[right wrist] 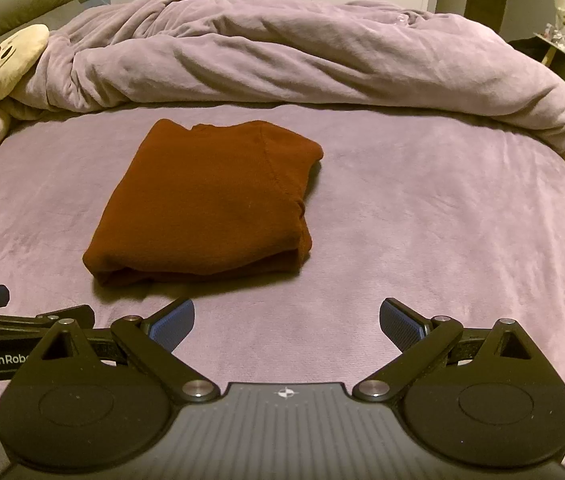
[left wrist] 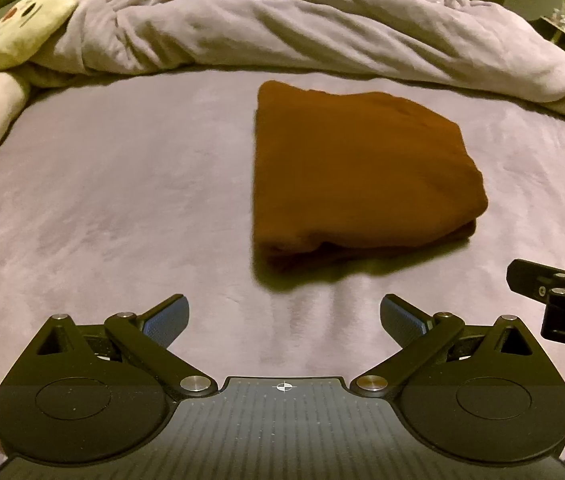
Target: Fold small clothes
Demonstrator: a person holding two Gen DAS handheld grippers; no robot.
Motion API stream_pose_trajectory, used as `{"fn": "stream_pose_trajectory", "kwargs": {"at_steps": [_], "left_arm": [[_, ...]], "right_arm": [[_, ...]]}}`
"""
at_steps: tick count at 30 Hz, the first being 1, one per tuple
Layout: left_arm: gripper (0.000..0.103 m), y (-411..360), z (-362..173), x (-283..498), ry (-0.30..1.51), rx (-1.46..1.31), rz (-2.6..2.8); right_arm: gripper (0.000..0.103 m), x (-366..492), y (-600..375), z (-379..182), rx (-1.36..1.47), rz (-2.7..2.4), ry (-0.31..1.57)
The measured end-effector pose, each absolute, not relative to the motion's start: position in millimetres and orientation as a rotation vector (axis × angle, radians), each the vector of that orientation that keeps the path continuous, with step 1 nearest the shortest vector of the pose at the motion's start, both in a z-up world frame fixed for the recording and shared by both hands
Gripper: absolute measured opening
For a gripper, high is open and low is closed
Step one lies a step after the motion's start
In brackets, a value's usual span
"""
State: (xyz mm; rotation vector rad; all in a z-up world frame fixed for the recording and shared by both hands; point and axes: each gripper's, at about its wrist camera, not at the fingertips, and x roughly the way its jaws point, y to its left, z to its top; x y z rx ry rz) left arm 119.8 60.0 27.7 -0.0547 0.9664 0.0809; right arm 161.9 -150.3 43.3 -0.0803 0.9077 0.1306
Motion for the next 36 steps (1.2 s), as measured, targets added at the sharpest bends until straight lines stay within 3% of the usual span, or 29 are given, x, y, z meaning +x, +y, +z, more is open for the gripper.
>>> {"fn": "stream_pose_trajectory", "kwargs": {"at_steps": [36], "left_arm": [[0.103,55.5,26.4,115.0,0.964,-0.026,0.084]], "right_arm": [[0.099,154.8,-147.5,42.7,-0.080,0.132,0.915]]}}
